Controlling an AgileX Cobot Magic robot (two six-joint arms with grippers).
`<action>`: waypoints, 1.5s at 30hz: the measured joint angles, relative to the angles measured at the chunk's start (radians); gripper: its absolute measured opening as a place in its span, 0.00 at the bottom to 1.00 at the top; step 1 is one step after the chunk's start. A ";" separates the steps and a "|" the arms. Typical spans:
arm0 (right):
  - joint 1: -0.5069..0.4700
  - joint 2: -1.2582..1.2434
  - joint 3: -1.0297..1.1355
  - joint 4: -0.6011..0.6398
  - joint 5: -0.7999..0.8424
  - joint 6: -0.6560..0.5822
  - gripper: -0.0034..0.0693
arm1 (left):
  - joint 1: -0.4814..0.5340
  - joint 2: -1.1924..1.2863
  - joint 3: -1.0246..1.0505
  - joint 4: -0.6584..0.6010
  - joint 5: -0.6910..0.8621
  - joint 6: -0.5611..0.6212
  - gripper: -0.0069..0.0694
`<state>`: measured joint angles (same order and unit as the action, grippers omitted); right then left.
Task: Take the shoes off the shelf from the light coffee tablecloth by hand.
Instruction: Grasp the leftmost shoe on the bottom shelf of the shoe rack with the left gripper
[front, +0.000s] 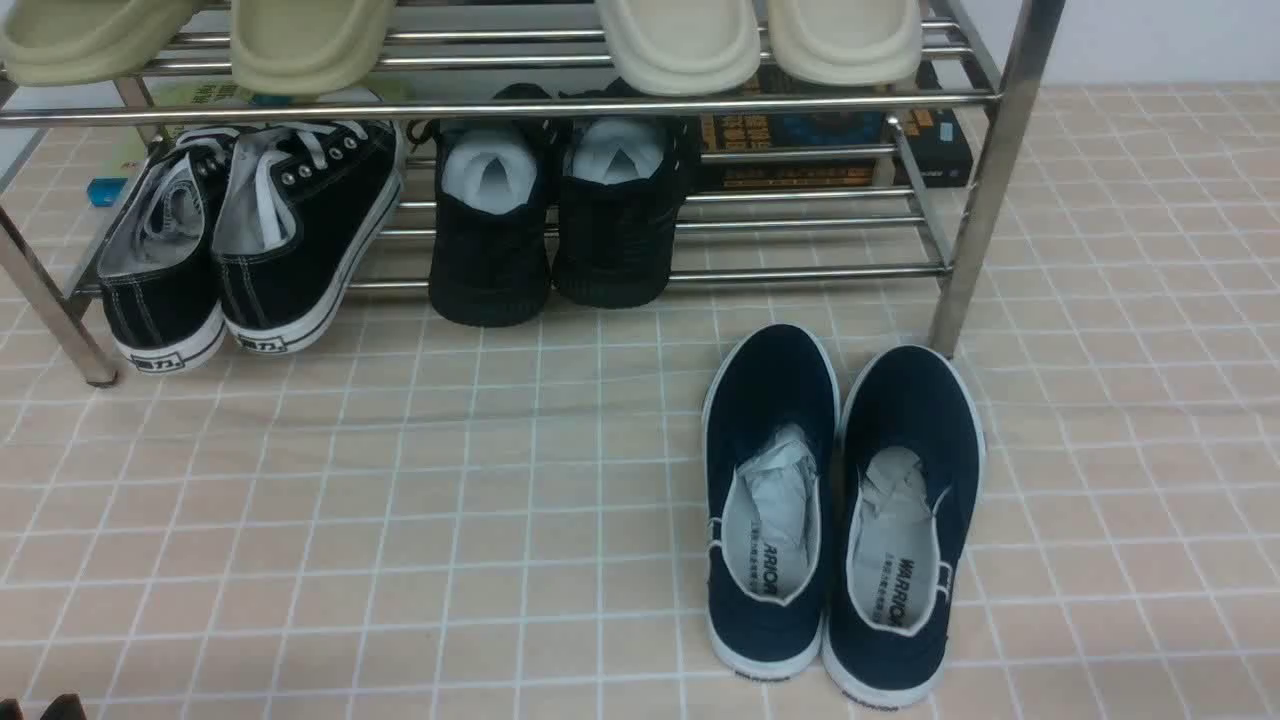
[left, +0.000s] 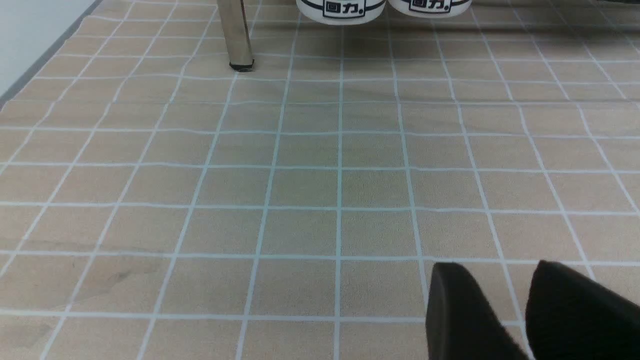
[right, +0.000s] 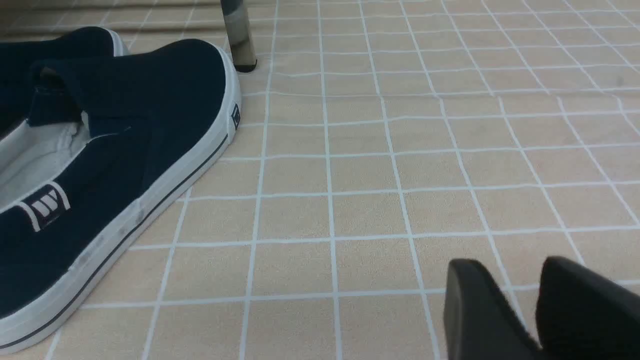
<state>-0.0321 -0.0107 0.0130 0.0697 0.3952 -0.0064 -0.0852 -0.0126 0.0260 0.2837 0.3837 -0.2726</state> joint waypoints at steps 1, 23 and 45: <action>0.000 0.000 0.000 0.000 0.000 0.000 0.34 | 0.000 0.000 0.000 0.000 0.000 0.000 0.40; 0.000 0.000 0.000 -0.001 0.000 -0.002 0.37 | 0.000 0.000 0.000 0.000 0.000 0.000 0.40; 0.000 0.000 0.000 -0.001 0.000 -0.002 0.38 | 0.000 0.000 0.000 0.000 0.000 0.000 0.40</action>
<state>-0.0321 -0.0107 0.0130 0.0684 0.3949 -0.0089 -0.0852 -0.0126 0.0260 0.2837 0.3837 -0.2726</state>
